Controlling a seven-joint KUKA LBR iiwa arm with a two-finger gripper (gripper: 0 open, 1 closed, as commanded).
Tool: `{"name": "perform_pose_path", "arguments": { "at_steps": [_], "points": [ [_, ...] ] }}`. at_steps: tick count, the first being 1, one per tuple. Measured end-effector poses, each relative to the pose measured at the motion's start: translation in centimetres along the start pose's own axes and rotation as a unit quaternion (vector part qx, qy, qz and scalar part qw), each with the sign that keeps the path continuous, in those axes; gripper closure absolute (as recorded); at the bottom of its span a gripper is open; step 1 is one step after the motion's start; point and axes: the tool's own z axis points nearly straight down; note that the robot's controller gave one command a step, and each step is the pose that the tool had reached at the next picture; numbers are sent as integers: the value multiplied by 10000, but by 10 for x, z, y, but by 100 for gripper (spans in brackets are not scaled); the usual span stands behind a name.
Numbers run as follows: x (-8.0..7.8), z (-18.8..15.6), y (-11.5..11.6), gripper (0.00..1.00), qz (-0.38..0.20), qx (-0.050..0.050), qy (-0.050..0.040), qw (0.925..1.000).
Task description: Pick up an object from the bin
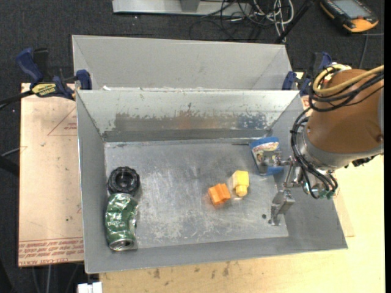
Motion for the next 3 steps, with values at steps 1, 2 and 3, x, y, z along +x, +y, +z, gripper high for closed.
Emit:
{"name": "perform_pose_path", "arguments": {
  "at_steps": [1,2,3],
  "points": [
    [-2,-3,0,0,-11,5,-35,10000],
    [-3,46,-1,0,-272,12,-73,9996],
    [-22,80,11,0,186,1,-35,9998]
  ]
}}
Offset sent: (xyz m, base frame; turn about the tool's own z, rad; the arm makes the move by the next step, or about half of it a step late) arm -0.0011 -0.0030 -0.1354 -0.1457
